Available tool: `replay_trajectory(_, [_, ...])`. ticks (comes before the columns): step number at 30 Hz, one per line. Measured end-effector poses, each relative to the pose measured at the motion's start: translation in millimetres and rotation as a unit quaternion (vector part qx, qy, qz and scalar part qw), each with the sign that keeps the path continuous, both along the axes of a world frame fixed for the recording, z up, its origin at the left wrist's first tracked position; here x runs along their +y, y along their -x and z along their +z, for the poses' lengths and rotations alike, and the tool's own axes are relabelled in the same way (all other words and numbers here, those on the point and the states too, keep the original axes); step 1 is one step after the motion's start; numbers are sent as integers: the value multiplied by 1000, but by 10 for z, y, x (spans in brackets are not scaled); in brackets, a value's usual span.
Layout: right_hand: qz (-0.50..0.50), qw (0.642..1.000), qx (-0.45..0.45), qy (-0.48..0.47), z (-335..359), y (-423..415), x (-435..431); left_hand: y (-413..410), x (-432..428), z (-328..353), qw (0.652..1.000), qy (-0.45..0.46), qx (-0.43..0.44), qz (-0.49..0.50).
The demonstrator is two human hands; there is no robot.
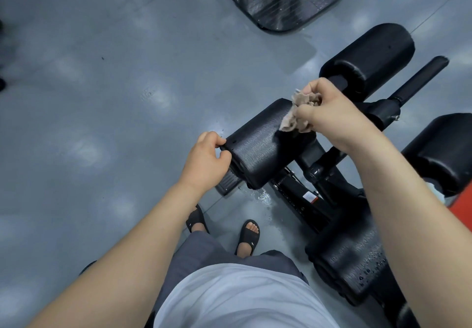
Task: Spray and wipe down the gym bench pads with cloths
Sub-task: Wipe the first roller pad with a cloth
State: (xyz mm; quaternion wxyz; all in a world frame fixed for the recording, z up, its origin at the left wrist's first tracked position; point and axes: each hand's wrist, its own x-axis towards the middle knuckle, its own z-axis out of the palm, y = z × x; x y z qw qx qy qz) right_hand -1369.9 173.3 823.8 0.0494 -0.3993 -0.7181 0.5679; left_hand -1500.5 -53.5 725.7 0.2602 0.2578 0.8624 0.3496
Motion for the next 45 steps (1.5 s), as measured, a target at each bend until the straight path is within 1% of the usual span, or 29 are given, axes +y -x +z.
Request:
replay_trajectory(1, [-21,999,32,27,-12,14,-17,8,4,1,1000,0,-2,0])
replay_trajectory(2, [-36,998,43,21,-31,26,-33,15,9,3,1000,0,-2,0])
replay_trajectory(3, [-38,999,20,-34,-42,35,-42,19,9,5,1000,0,-3,1])
replay_trajectory(4, [-20,992,-27,-122,-71,33,-36,23,13,8,1000,2,-2,1])
replay_trajectory(5, [13,975,-82,-206,-106,5,-20,23,17,8,1000,3,-3,2])
replay_trajectory(6, [51,957,-122,-258,-128,-32,-10,24,20,6,1000,3,-3,3])
replay_trajectory(7, [86,946,-141,-278,-147,-70,-8,22,24,2,1000,2,-2,4])
replay_trajectory(10, [169,933,-133,-288,-233,-117,-72,17,32,-4,1000,-4,7,9])
replay_trajectory(12, [196,930,-124,-287,-272,-114,-120,13,44,1,1000,-6,12,7])
replay_trajectory(13, [191,931,-120,-287,-283,-104,-100,16,45,5,1000,-6,13,5])
replay_trajectory(15, [145,930,-123,-315,-301,-61,36,22,43,17,1000,-4,11,3])
replay_trajectory(17, [87,915,-155,-362,-313,-23,194,22,37,22,1000,-2,12,1])
replay_trajectory(18, [73,907,-170,-378,-327,-14,247,17,36,23,1000,-3,12,0])
replay_trajectory(21, [90,908,-168,-373,-373,-5,167,5,43,17,1000,-6,15,2])
replay_trajectory(24, [124,915,-129,-361,-392,-1,-129,-6,44,5,1000,-17,14,5])
replay_trajectory(26, [173,920,-92,-339,-403,-5,-334,-9,43,7,1000,-22,14,4])
replay_trajectory(29, [259,907,-74,-324,-406,-23,-541,-20,34,31,1000,-18,18,-4])
replay_trajectory(31, [279,897,-64,-336,-397,-44,-534,-41,22,51,999,-22,22,-11])
replay_trajectory(33, [254,893,-51,-369,-388,-70,-407,-65,8,74,999,-27,32,-17])
replay_trajectory(34, [223,893,-54,-388,-389,-72,-301,-79,7,82,999,-32,39,-19])
replay_trajectory(36, [147,896,-89,-410,-399,-45,-73,-109,4,91,997,-45,56,-22])
replay_trajectory(38, [100,903,-126,-399,-411,-4,66,-136,-1,86,995,-52,78,-26])
replay_trajectory(41, [115,909,-121,-381,-451,32,15,-151,-17,67,994,-56,86,-25])
replay_trajectory(45, [185,912,-78,-358,-399,32,-369,-148,-15,77,994,-59,85,-25])
